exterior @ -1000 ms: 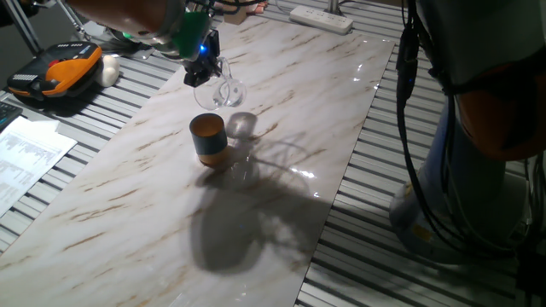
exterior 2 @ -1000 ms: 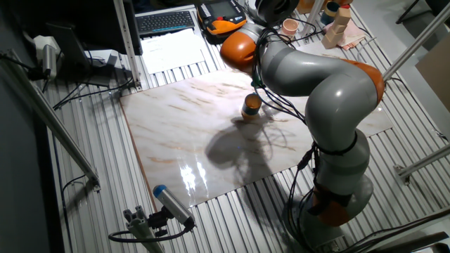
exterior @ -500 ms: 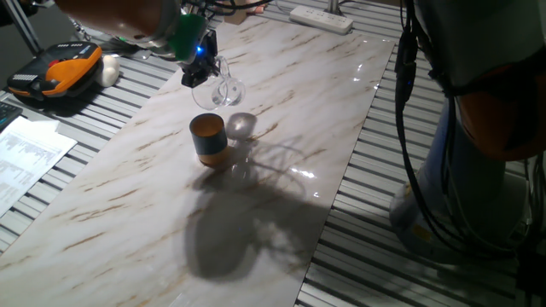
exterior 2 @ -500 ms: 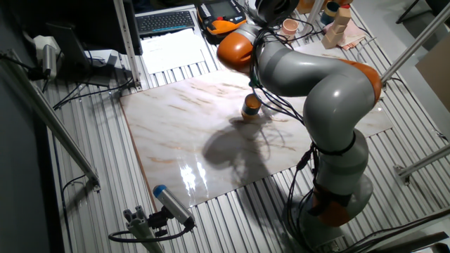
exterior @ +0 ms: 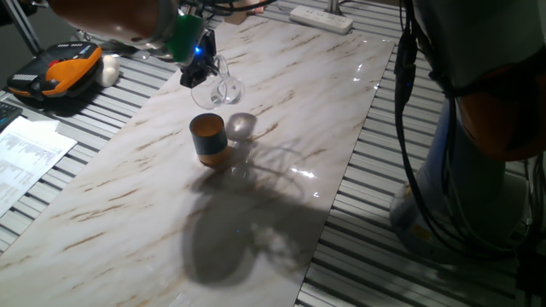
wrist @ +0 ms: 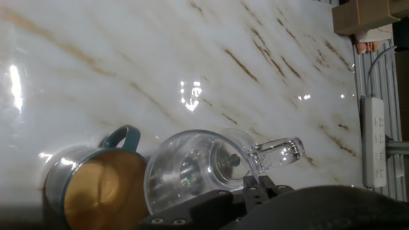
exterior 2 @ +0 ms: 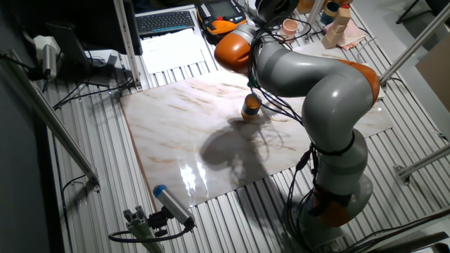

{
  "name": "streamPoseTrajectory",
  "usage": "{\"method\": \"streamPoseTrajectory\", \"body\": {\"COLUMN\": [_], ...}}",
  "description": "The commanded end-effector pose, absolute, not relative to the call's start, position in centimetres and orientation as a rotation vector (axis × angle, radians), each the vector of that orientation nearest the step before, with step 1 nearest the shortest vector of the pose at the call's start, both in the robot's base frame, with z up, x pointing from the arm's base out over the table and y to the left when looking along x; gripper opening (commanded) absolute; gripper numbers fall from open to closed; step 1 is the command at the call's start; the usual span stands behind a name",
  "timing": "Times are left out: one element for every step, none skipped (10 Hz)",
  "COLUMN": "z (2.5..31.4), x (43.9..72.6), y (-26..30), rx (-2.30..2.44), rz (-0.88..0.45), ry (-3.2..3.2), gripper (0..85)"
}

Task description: Pour the water from one cup into another empty cup

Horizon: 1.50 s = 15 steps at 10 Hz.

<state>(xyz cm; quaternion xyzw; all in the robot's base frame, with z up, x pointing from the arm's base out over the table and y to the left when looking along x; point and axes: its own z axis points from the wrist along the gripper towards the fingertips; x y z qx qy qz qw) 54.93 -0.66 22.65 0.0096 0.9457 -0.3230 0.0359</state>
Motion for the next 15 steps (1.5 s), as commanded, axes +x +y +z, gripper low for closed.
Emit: {"method": "streamPoseTrajectory", "body": {"z": [22.75,22.81,22.79,22.67,22.59,22.56,22.55,22.57,22.58,22.58,22.58,22.58,22.59,22.6,22.61], "x": [54.91,54.88,54.86,54.86,54.85,54.82,54.82,54.82,54.82,54.81,54.8,54.8,54.79,54.77,54.76], "y": [-0.61,-0.54,-0.46,-0.37,-0.32,-0.27,-0.24,-0.21,-0.15,-0.13,-0.1,-0.07,-0.05,-0.04,0.01], "rx": [0.025,0.022,0.02,0.016,0.018,0.017,0.017,0.017,0.018,0.016,0.014,0.011,0.007,0.004,0.004], "rz": [-1.005,-1.029,-1.059,-1.099,-1.118,-1.132,-1.149,-1.16,-1.168,-1.175,-1.186,-1.197,-1.214,-1.218,-1.223], "ry": [2.9,2.891,2.876,2.857,2.848,2.84,2.832,2.827,2.823,2.821,2.816,2.812,2.805,2.804,2.802], "gripper": [0.0,0.0,0.0,0.0,0.0,0.0,0.0,0.0,0.0,0.0,0.0,0.0,0.0,0.0,0.0]}}
